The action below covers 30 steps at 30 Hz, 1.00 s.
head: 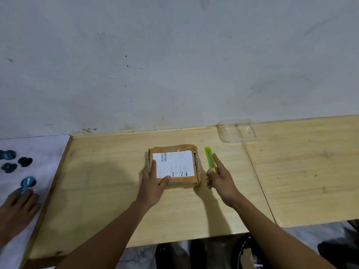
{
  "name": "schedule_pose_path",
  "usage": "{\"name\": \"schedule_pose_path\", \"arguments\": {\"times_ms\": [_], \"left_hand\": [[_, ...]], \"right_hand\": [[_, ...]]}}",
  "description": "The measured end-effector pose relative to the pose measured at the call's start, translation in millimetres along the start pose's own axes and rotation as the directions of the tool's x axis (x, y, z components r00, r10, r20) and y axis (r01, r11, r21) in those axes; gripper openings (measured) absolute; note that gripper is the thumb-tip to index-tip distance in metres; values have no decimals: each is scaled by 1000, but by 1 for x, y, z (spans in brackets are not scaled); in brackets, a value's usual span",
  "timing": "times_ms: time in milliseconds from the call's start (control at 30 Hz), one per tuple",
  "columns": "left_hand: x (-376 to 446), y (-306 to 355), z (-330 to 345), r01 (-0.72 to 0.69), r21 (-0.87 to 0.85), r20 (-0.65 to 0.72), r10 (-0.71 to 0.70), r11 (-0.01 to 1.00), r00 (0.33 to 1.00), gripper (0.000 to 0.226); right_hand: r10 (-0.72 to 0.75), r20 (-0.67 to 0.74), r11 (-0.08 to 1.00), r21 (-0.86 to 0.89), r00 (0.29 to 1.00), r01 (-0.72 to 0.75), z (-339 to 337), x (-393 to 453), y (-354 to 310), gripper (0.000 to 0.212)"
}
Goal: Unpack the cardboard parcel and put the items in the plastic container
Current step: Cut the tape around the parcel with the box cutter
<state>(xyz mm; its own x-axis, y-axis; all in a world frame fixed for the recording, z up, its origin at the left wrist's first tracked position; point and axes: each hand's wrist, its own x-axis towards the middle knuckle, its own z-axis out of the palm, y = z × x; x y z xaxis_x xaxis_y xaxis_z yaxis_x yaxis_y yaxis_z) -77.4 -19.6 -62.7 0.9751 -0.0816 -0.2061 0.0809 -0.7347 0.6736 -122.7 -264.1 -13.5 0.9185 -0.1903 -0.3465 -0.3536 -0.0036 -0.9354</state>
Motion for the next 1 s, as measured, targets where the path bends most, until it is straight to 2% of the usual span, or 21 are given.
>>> {"name": "schedule_pose_path", "arguments": {"times_ms": [100, 367, 700, 833, 1000], "left_hand": [[-6, 0, 2, 11, 3, -15, -10, 1000, 1000, 83], [-5, 0, 2, 24, -2, 2, -24, 1000, 1000, 84], [-5, -1, 3, 22, 11, 16, -22, 1000, 1000, 84], [-4, 0, 1, 23, 20, 24, -24, 1000, 999, 84], [-6, 0, 1, 27, 6, 38, -27, 1000, 999, 83]], "right_hand": [[-7, 41, 1000, 19, 999, 7, -3, -10, 0, 67], [-31, -23, 1000, 4, 999, 31, -14, -19, 0, 55], [-24, -38, 999, -29, 999, 23, -14, -23, 6, 48], [-7, -62, 997, -82, 998, 1, -12, -19, 10, 46], [-54, -136, 970, -242, 989, 20, -5, -13, 11, 41]]}}
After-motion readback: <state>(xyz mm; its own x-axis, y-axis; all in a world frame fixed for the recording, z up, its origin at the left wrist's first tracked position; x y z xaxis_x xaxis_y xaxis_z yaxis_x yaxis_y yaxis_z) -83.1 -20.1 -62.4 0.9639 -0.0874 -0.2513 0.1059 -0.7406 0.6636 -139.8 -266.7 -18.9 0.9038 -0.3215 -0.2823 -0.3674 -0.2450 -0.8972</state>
